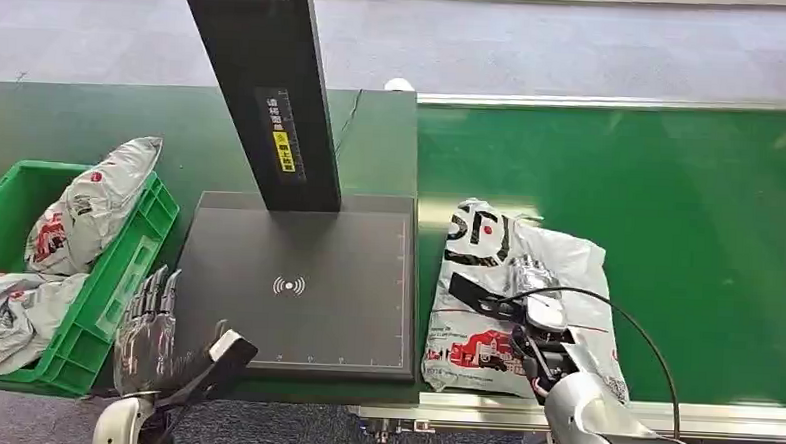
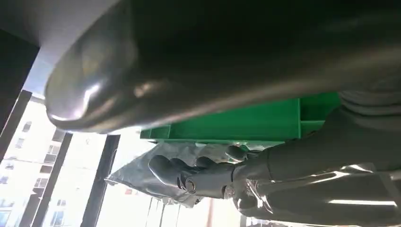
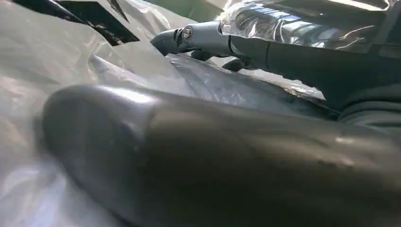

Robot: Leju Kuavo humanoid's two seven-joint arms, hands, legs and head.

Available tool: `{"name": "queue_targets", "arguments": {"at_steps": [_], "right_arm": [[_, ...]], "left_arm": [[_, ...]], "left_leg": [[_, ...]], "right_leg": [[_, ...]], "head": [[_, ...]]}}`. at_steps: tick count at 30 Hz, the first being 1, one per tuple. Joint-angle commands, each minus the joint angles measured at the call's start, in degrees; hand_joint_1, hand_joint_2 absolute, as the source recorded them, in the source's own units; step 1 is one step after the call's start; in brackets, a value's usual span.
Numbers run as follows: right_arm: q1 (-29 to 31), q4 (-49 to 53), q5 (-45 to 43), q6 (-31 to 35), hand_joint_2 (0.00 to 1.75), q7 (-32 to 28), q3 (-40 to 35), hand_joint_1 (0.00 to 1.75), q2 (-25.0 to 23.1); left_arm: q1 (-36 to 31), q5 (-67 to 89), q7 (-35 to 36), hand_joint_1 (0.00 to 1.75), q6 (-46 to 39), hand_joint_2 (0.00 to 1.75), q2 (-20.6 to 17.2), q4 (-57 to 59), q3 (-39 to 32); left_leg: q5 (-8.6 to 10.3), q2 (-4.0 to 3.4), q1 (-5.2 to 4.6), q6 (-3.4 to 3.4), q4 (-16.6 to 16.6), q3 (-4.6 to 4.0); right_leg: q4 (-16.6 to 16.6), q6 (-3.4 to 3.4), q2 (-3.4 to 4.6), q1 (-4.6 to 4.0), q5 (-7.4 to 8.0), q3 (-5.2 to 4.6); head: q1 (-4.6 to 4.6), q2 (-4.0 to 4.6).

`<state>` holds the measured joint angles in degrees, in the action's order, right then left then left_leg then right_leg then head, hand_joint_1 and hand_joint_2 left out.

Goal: Moved the parcel from conveyor to table for the left to box.

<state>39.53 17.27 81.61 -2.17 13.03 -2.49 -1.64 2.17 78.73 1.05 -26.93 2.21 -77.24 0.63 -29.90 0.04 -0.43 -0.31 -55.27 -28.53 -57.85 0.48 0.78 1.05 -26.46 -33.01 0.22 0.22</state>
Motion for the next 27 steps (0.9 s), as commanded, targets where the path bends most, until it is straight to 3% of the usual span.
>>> {"name": "queue_targets", "arguments": {"at_steps": [1,20,21,27], "right_arm": [[1.6,-4.7,3.1,-2.6,0.0,1.2,-3.6,0.0,0.2],[1.8,-4.1,2.5,0.4,0.0,-2.0,-2.7,0.0,-1.1],[1.5,-4.0,2.5,0.9,1.75,-2.0,-2.7,0.0,-1.0],[1.2,-3.8,2.6,2.1,1.75,-3.2,-2.9,0.0,-1.0]], "left_arm": [[0.4,-0.6,-0.1,0.0,1.2,0.0,-1.5,0.4,0.5],[2.0,-0.2,-0.1,0.0,1.9,0.0,-1.0,-1.5,-0.5],[2.0,-0.2,-0.1,0.0,1.9,0.0,-1.0,-1.4,-0.5],[2.2,0.0,-0.3,0.0,1.9,0.0,-1.0,-1.6,-0.5]], "left_leg": [[-0.01,0.05,0.04,-0.06,0.0,0.05],[0.01,0.0,0.05,-0.08,0.1,0.05],[0.0,0.02,0.03,-0.05,0.0,0.04],[0.02,0.04,0.07,-0.08,0.1,0.07]], "right_leg": [[0.1,-0.05,-0.09,-0.05,-0.01,0.09],[0.1,-0.07,-0.07,-0.06,0.02,0.11],[0.1,-0.04,-0.07,-0.03,0.0,0.09],[0.1,-0.07,-0.12,-0.08,0.02,0.15]], "head": [[-0.02,0.0],[0.0,0.0],[0.0,0.0],[0.0,0.0]]}}
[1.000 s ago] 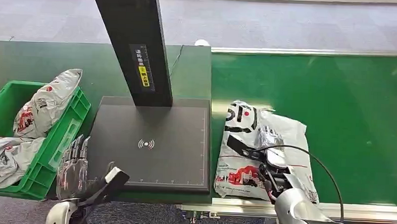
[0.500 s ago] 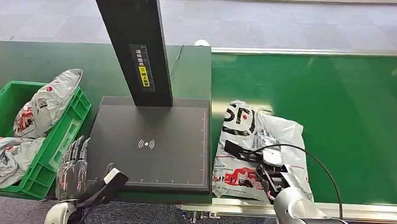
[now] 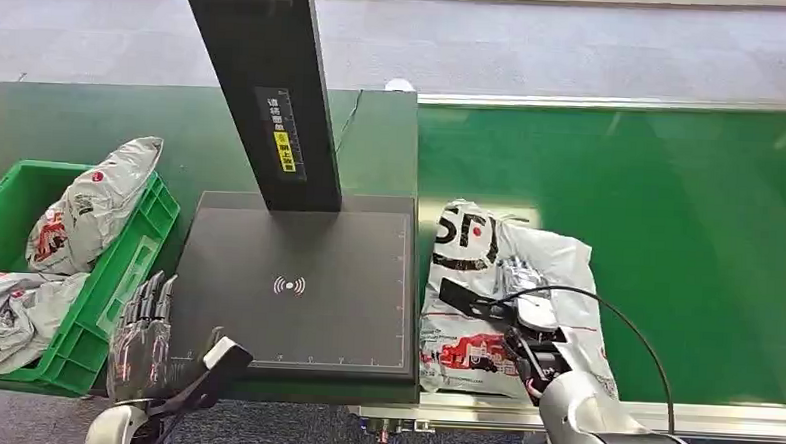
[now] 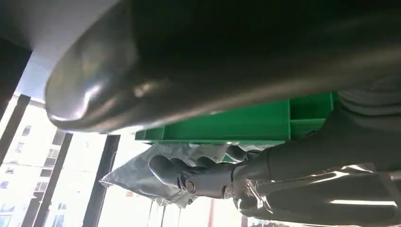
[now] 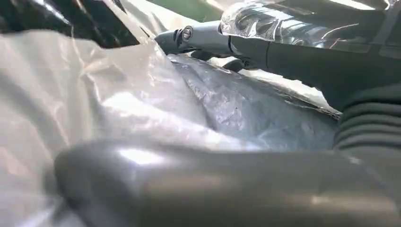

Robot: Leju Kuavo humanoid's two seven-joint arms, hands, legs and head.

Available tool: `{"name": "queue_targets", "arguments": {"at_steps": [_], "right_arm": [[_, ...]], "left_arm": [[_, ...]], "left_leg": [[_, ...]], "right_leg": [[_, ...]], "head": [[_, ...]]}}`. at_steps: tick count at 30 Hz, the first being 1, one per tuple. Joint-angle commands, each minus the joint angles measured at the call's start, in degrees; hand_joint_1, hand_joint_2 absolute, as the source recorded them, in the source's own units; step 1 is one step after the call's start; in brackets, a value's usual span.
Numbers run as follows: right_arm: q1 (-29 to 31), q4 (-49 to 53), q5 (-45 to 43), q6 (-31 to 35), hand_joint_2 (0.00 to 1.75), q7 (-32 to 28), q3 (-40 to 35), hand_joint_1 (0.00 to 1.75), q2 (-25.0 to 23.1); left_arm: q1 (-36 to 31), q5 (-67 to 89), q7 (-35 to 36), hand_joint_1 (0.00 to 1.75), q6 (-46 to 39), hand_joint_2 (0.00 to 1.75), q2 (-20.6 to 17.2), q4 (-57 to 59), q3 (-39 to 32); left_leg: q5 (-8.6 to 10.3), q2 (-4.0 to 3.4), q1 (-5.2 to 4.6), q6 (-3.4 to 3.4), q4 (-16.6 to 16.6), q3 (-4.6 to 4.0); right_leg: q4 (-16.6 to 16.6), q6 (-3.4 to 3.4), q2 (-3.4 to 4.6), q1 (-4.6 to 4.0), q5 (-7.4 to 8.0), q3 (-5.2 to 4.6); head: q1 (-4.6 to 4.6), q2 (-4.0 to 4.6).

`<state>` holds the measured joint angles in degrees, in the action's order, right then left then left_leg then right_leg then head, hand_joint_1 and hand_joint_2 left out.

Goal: Moved the parcel from conveyor to table for the left to box.

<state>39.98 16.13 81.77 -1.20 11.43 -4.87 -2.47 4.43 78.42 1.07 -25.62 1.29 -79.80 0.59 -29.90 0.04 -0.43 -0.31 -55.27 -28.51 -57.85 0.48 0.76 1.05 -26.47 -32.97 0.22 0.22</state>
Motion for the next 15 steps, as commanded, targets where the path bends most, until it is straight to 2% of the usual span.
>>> {"name": "queue_targets", "arguments": {"at_steps": [1,7,8,9,15], "right_arm": [[0.7,-2.6,2.5,1.7,1.75,-1.7,-0.5,0.0,-0.2],[0.5,-2.4,2.7,2.8,1.75,-2.2,-0.9,0.0,-0.1],[0.5,-2.4,2.7,2.8,1.75,-2.2,-0.9,0.16,-0.1],[0.5,-2.7,2.6,2.7,1.75,-2.5,-0.7,1.75,-0.1],[0.3,-2.1,2.6,5.8,1.75,-3.4,-0.8,1.75,-0.2]], "left_arm": [[0.0,0.3,-0.3,0.0,0.6,0.0,0.0,0.9,-0.4],[0.0,0.5,-0.4,0.0,0.5,0.0,-0.3,1.1,-0.3],[0.0,0.5,-0.4,0.0,0.5,0.0,-0.3,1.1,-0.3],[0.0,0.5,-0.5,0.0,0.5,0.0,-0.6,1.4,-0.2],[0.4,0.2,-0.5,0.0,0.1,0.0,-0.8,1.1,-0.1]], "left_leg": [[0.0,0.03,0.04,-0.06,0.0,0.04],[0.02,0.04,0.07,-0.08,0.1,0.05],[0.01,0.03,0.03,-0.05,0.0,0.03],[0.02,0.04,0.06,-0.07,0.1,0.04],[0.01,0.05,0.04,-0.06,0.1,0.07]], "right_leg": [[0.1,-0.05,-0.08,-0.05,0.01,0.07],[0.1,-0.07,-0.1,-0.07,0.02,0.09],[0.1,-0.04,-0.07,-0.04,0.0,0.05],[0.1,-0.06,-0.09,-0.06,0.02,0.08],[0.1,-0.05,-0.09,-0.05,0.01,0.1]], "head": [[0.0,0.0],[-0.02,0.0],[0.0,0.0],[-0.02,0.0],[0.0,0.0]]}}
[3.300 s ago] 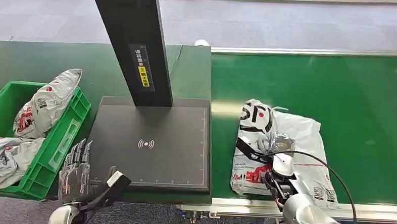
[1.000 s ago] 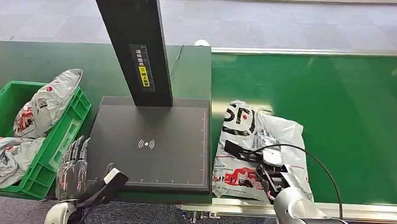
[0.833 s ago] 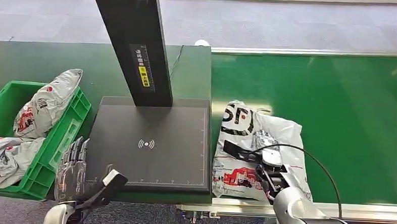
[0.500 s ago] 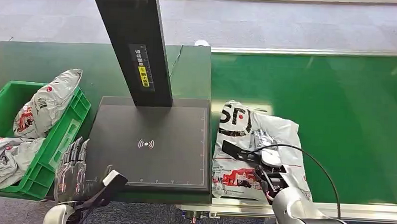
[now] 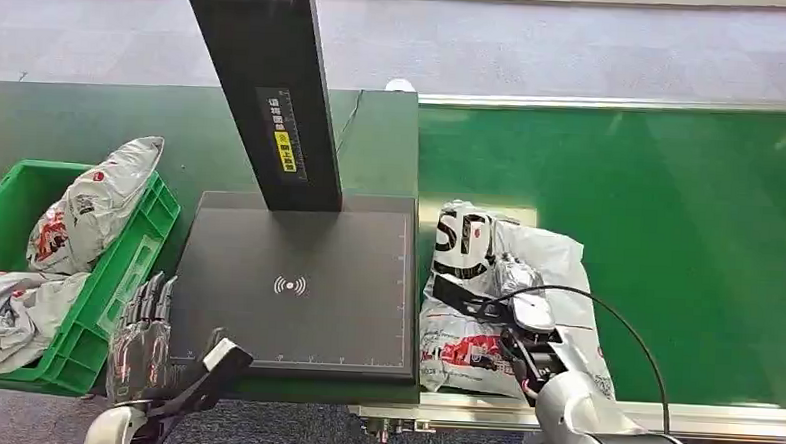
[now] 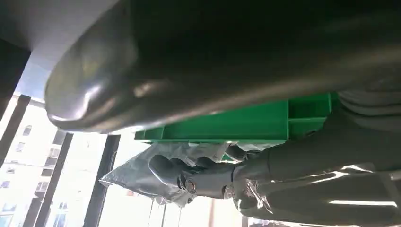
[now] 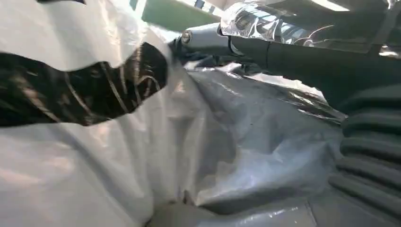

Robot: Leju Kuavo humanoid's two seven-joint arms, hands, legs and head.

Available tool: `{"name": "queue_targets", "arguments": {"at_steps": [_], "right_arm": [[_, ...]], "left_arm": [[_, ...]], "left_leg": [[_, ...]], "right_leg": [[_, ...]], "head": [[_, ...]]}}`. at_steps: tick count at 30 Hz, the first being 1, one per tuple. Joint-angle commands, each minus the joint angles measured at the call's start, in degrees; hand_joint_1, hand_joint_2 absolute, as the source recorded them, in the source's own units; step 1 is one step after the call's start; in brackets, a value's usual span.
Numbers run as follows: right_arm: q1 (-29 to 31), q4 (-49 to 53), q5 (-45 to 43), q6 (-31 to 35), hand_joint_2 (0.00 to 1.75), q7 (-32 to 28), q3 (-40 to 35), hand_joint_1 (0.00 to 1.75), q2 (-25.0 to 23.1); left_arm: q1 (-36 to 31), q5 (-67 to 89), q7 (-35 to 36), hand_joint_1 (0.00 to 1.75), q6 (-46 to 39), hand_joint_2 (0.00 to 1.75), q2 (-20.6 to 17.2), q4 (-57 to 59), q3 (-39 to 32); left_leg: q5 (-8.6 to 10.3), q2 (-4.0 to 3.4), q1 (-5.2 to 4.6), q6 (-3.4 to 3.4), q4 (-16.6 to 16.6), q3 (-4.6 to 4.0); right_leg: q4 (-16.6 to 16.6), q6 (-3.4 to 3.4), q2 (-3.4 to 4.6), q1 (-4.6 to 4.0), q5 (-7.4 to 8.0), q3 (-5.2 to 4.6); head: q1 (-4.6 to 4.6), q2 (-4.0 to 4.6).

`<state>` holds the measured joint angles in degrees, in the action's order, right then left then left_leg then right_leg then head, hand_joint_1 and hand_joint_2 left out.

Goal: Moved the parcel from conveyor to table for the left to box.

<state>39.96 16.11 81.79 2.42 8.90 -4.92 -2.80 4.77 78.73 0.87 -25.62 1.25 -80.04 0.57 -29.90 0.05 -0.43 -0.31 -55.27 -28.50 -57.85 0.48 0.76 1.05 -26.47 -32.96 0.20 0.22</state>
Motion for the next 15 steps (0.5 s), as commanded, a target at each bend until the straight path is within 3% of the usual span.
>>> {"name": "queue_targets", "arguments": {"at_steps": [1,15], "right_arm": [[0.2,-2.0,2.9,2.5,1.75,-0.7,-1.0,1.75,0.1],[-0.1,-1.5,3.0,7.9,1.75,-2.1,-0.7,1.75,0.1]], "left_arm": [[0.1,-0.1,-0.3,0.0,0.0,0.0,-0.7,1.3,0.0],[0.6,-0.2,-0.1,0.0,-0.3,0.0,-0.6,0.9,0.4]], "left_leg": [[0.03,0.06,0.07,-0.07,0.1,0.06],[0.02,0.07,0.05,-0.07,0.1,0.07]], "right_leg": [[0.2,-0.07,-0.12,-0.08,0.03,0.13],[0.1,-0.06,-0.13,-0.06,0.02,0.13]], "head": [[0.02,0.0],[0.0,0.0]]}}
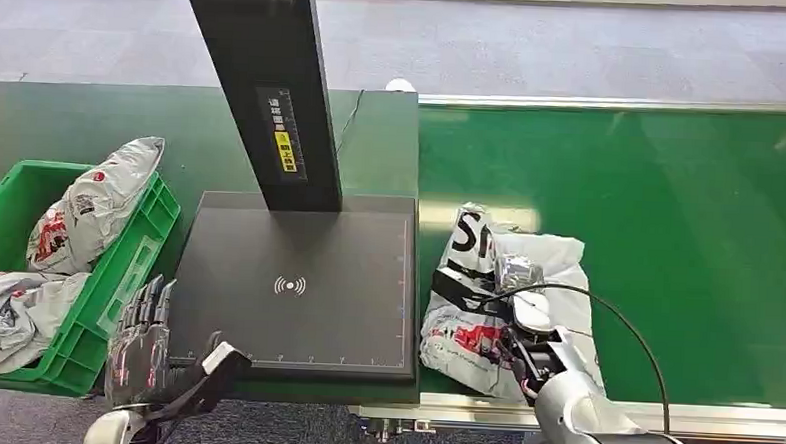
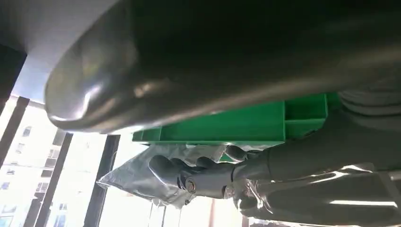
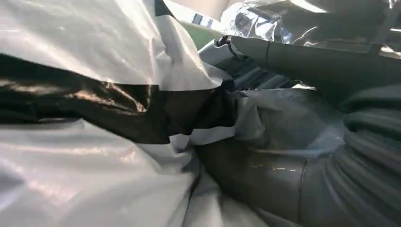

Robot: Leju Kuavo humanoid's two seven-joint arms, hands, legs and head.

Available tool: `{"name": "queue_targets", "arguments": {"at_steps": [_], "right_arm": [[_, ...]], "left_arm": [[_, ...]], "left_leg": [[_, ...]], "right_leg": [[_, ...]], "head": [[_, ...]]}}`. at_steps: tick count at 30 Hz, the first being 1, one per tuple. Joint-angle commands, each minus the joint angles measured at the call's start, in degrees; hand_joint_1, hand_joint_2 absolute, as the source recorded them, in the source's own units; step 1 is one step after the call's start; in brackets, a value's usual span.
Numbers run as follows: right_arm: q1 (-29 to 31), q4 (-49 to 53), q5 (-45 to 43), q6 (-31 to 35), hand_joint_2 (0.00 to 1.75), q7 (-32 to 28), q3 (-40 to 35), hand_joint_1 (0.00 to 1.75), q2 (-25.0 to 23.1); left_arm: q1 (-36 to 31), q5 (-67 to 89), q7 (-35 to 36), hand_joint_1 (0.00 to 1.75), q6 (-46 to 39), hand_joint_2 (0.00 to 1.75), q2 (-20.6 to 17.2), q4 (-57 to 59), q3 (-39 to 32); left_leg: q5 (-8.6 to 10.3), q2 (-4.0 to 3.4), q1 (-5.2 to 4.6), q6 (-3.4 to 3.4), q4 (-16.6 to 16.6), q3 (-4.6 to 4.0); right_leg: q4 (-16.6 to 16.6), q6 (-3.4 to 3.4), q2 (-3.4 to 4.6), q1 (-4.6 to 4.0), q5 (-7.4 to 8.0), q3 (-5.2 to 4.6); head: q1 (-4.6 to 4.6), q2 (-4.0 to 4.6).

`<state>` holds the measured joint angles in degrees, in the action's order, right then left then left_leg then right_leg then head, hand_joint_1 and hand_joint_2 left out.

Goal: Moved the parcel from conveyor to table for the left to box.

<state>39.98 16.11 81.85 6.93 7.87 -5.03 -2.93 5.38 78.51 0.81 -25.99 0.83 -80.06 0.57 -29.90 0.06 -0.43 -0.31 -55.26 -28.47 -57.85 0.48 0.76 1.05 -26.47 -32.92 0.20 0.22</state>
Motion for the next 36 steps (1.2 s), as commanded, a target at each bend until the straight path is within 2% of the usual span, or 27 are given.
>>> {"name": "queue_targets", "arguments": {"at_steps": [1,3,4,6,8,10,11,12,14,21,26,28,32,36], "right_arm": [[-0.2,-1.4,2.2,5.4,1.75,-2.3,0.0,1.75,0.1],[-0.4,-1.1,0.6,8.0,1.75,-4.4,1.4,1.75,-0.3],[-0.9,-0.1,-2.8,10.9,1.75,-8.5,4.0,1.75,-0.8],[-0.9,0.0,-3.2,12.6,1.75,-9.7,4.3,1.75,-1.1],[-1.4,1.3,-8.2,17.3,1.75,-17.1,7.3,1.75,-2.2],[-1.6,2.3,-9.3,19.2,1.75,-19.2,7.5,1.75,-2.7],[-2.0,4.0,-11.9,21.1,1.75,-23.6,8.1,1.75,-3.4],[-1.9,4.0,-11.9,21.0,1.75,-23.5,8.1,1.75,-3.6],[-2.7,7.0,-14.5,22.1,1.75,-26.9,7.8,1.75,-4.5],[-6.2,15.2,-16.9,23.2,1.75,-29.7,3.7,1.75,-5.7],[-12.9,30.5,-21.9,22.7,1.75,-30.3,-2.5,1.75,-4.9],[-14.3,34.2,-23.6,23.4,1.75,-30.5,-3.7,1.75,-4.6],[-18.9,48.1,-28.4,24.8,1.75,-31.5,-7.4,1.75,-3.2],[-20.6,54.3,-30.6,25.6,1.75,-31.9,-9.0,1.75,-2.1]], "left_arm": [[0.1,0.1,0.0,0.0,0.0,0.0,-0.1,0.8,0.4],[0.3,0.1,0.0,0.0,0.0,0.0,0.1,0.5,0.3],[0.5,0.1,0.1,0.0,0.0,0.0,0.3,0.3,0.1],[0.7,0.2,0.1,0.0,0.1,0.0,0.6,0.0,0.0],[0.7,0.4,0.1,0.0,0.4,0.0,1.3,-0.2,-0.3],[0.6,-0.5,-0.3,0.0,0.8,0.0,1.6,-0.8,-0.1],[0.4,-1.5,-1.0,0.0,0.5,0.0,1.8,-2.4,0.1],[0.3,-1.4,-1.1,0.0,0.8,0.0,1.8,-2.7,0.3],[0.4,-1.0,-1.1,0.0,1.6,0.0,1.8,-6.2,1.1],[0.5,-1.8,-1.3,0.0,2.6,0.0,1.2,-13.2,4.1],[-0.4,-3.3,-1.7,0.0,1.0,0.0,-2.1,-14.1,9.0],[-0.6,-4.0,-1.7,0.0,0.9,0.0,-2.3,-13.6,9.6],[-1.1,-5.4,-1.7,0.0,0.6,0.0,-1.8,-12.1,11.0],[-1.1,-6.4,-2.0,0.0,0.4,0.0,-1.7,-11.2,11.2]], "left_leg": [[0.04,0.06,0.09,-0.09,0.1,0.06],[0.04,0.07,0.08,-0.08,0.1,0.04],[0.02,0.05,0.06,-0.07,0.1,0.03],[0.0,0.01,0.06,-0.07,0.1,0.01],[-0.01,-0.03,0.05,-0.07,0.0,0.0],[-0.01,-0.05,0.03,-0.06,0.0,-0.01],[0.0,-0.05,0.07,-0.09,0.1,-0.01],[-0.01,-0.06,0.05,-0.07,0.0,-0.06],[0.0,-0.05,0.1,-0.11,0.1,-0.03],[-0.02,-0.03,0.12,-0.09,0.0,-0.1],[0.0,0.04,0.13,-0.09,0.0,-0.09],[0.01,0.04,0.07,-0.07,0.0,-0.11],[0.02,0.15,0.1,-0.09,0.1,-0.11],[0.01,0.06,0.07,-0.06,0.0,-0.14]], "right_leg": [[0.2,-0.09,-0.14,-0.1,0.05,0.13],[0.2,-0.08,-0.14,-0.09,0.04,0.12],[0.1,-0.06,-0.12,-0.07,0.02,0.08],[0.1,-0.06,-0.07,-0.06,0.02,0.06],[0.1,-0.06,-0.03,-0.05,0.02,0.02],[0.1,-0.05,0.0,-0.03,0.01,-0.01],[0.1,-0.08,-0.02,-0.07,0.03,0.0],[0.0,-0.06,0.01,-0.05,0.02,-0.07],[0.1,-0.1,-0.03,-0.11,0.04,-0.01],[0.1,-0.08,-0.03,-0.14,0.02,-0.07],[0.1,-0.08,-0.1,-0.15,0.02,-0.05],[0.0,-0.06,-0.08,-0.09,0.0,-0.1],[0.1,-0.09,-0.23,-0.13,-0.01,-0.04],[0.1,-0.06,-0.12,-0.09,0.0,-0.13]], "head": [[0.0,0.0],[0.02,0.0],[0.0,0.0],[0.0,0.0],[0.0,0.0],[0.0,0.0],[0.02,0.0],[0.0,0.0],[0.0,0.0],[0.0,0.0],[0.02,0.0],[0.0,0.0],[0.0,0.0],[0.0,0.0]]}}
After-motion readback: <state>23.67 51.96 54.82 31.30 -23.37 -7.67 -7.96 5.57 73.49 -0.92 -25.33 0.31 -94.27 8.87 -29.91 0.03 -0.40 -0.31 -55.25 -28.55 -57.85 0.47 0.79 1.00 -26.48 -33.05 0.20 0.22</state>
